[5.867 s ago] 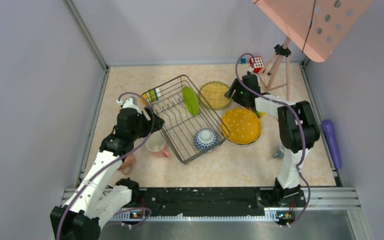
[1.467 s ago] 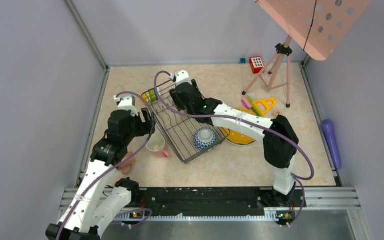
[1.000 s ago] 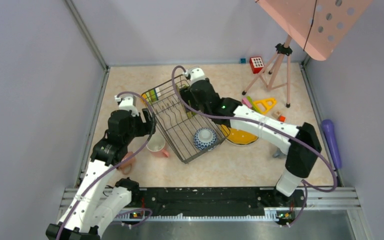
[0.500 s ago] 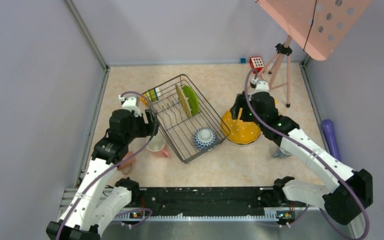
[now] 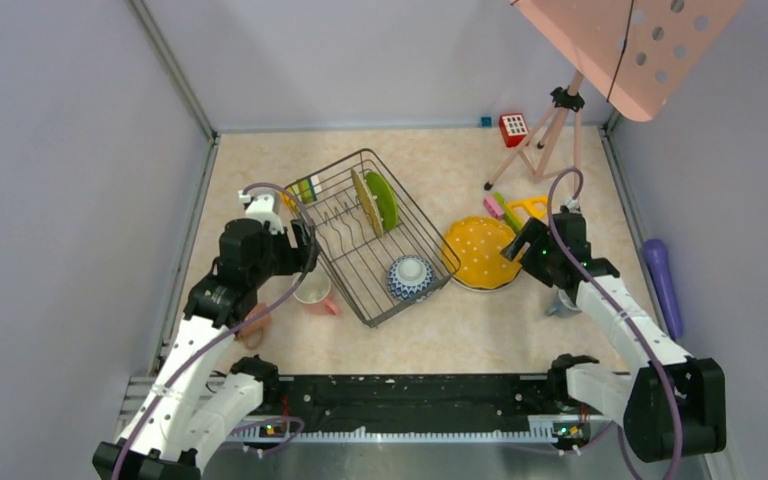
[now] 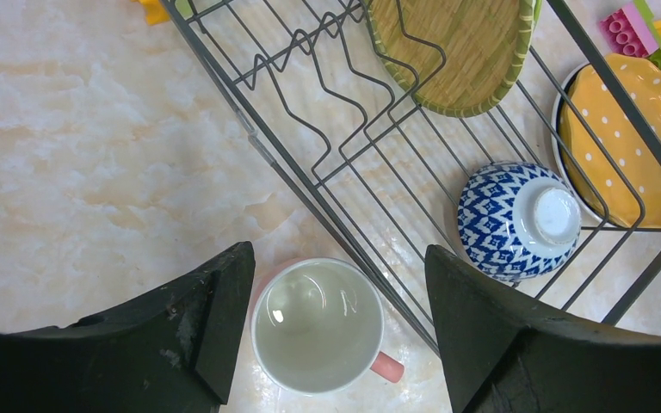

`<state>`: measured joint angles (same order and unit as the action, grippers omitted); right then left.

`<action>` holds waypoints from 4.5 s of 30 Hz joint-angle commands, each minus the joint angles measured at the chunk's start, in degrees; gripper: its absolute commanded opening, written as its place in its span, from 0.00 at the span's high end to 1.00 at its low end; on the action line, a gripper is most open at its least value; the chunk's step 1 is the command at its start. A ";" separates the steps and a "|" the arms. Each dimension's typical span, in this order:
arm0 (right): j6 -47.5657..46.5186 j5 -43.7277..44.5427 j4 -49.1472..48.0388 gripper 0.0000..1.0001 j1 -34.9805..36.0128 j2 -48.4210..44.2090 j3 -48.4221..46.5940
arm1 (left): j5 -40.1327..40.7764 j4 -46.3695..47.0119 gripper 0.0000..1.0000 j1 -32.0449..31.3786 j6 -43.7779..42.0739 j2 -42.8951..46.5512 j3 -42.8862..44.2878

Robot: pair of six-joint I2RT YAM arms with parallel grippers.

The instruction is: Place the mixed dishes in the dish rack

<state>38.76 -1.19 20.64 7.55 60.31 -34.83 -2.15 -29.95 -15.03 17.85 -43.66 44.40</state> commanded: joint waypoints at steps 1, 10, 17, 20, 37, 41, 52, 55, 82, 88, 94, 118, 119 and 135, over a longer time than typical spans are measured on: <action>3.86 -0.40 -1.70 0.30 -0.52 0.86 -0.40 | -0.97 2.97 0.23 0.35 0.00 0.15 -0.45; 7.44 2.44 -2.20 0.50 -0.56 4.79 -0.89 | -1.08 2.96 0.23 0.37 0.00 0.15 -0.38; 7.11 4.67 -1.50 0.50 -0.54 7.68 -0.93 | -0.84 3.02 0.23 0.35 0.00 0.16 -0.45; 7.23 3.22 -3.69 0.58 -0.58 8.58 -0.04 | -0.69 3.06 0.23 0.36 0.00 0.13 -0.45; 7.30 1.38 -7.12 0.77 -0.45 15.00 -1.03 | -0.48 2.96 0.23 0.41 -0.09 -0.34 -0.40; 6.61 0.82 -4.90 0.97 -0.46 15.16 -2.59 | -0.55 2.97 0.23 0.46 -0.35 -0.40 -0.43; 5.58 8.63 9.06 1.00 -0.50 7.19 -11.27 | -2.11 4.42 0.29 0.35 0.40 -2.03 -0.58; 6.22 12.25 15.51 1.00 -0.50 8.56 -14.51 | -2.72 4.47 0.29 0.35 0.52 -2.64 -0.16; 5.05 10.49 6.38 0.44 -0.59 11.36 -6.83 | -2.60 4.03 0.28 0.39 0.08 -2.50 -0.14; 4.64 8.86 2.31 0.33 -0.60 11.32 -3.90 | -2.59 3.92 0.27 0.35 0.00 -2.40 -0.28; 5.23 7.32 -2.78 0.44 -0.73 10.04 -0.27 | -2.42 3.76 0.27 0.35 -0.06 -2.17 -0.26; -3.50 11.13 1.72 1.00 -0.73 -5.26 -9.77 | -2.51 3.68 0.27 0.35 -0.27 -1.89 -0.26; -4.73 11.33 1.64 1.00 -0.75 -5.91 -11.05 | -2.51 3.68 0.27 0.35 -0.25 -1.87 -0.21; -16.37 25.00 6.74 1.00 14.18 0.42 -38.50 | -2.60 3.57 0.26 0.35 -0.36 -1.79 -0.16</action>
<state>24.34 18.22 33.98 13.82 58.94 -63.64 -4.91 -28.27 -14.96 17.98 -46.48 44.23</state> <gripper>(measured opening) 0.034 0.736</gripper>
